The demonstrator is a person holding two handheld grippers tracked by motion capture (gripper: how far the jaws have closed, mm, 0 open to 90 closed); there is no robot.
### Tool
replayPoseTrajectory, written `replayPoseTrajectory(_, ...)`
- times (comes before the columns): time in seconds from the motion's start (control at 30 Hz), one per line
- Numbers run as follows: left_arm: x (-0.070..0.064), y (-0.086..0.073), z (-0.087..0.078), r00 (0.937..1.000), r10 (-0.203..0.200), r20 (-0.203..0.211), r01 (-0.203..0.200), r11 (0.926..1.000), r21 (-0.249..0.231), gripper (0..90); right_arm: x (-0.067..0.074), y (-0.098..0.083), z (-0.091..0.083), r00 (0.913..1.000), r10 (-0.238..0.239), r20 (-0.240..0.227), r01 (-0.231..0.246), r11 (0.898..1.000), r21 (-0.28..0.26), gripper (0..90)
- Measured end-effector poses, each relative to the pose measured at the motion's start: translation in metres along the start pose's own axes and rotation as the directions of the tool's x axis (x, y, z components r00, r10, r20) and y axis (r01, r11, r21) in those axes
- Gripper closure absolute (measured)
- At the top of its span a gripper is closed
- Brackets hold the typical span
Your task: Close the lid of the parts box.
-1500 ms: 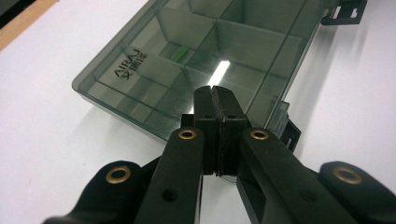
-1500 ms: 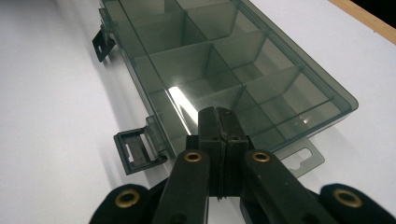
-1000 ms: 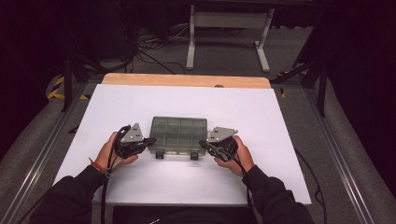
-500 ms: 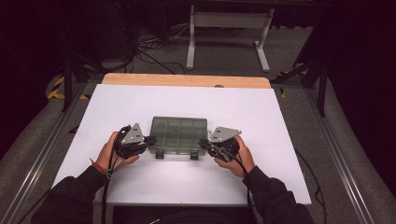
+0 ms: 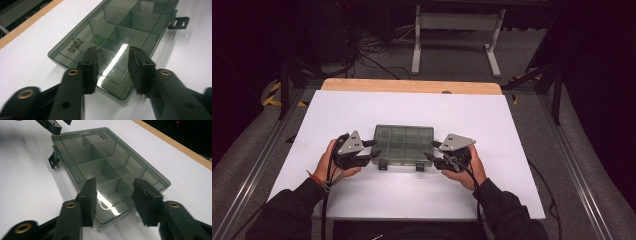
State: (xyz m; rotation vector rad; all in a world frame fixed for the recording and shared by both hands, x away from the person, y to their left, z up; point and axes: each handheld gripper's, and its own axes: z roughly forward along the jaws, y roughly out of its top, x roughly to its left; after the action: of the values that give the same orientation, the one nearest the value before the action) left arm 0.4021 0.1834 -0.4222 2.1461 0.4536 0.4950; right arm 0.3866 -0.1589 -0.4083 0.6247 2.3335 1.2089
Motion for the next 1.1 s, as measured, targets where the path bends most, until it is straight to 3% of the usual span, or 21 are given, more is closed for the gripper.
replayPoseTrajectory(0.1,0.0004,-0.0001,-0.0022,1.0,0.002,0.004,-0.002,0.9998,-0.02,51.3,0.0011,-0.001,0.0006,0.9999,-0.009,0.012,0.009,1.0,0.005,39.6)
replayPoseTrajectory(0.27,0.0003,-0.0016,-0.003,0.9995,-0.006,-0.032,0.005,0.9998,-0.02,33.8,0.0039,-0.0023,0.0012,0.9986,-0.019,0.05,0.019,1.0,0.0,25.5)
replayPoseTrajectory(0.5,0.0007,-0.0028,-0.0019,0.9984,-0.018,-0.053,0.017,0.9997,-0.017,18.2,0.0012,-0.0036,0.0009,0.9952,-0.007,0.097,0.007,1.0,-0.001,12.9)
replayPoseTrajectory(0.63,0.0025,-0.0037,-0.0036,0.9975,-0.034,-0.061,0.031,0.9982,-0.051,8.9,0.0002,-0.004,0.0014,0.9928,-0.008,0.12,0.007,1.0,0.005,8.0)
replayPoseTrajectory(0.87,0.0043,-0.0041,-0.0068,0.9973,-0.038,-0.062,0.034,0.9969,-0.071,3.7,-0.0019,-0.0037,-0.0008,0.9922,0.008,0.124,-0.007,1.0,-0.006,3.1)
replayPoseTrajectory(1.1,0.0044,-0.0023,-0.0104,0.9979,-0.026,-0.059,0.022,0.9969,-0.075,3.7,-0.0027,-0.0037,-0.0044,0.9914,0.001,0.131,0.0,1.0,-0.012,3.7)
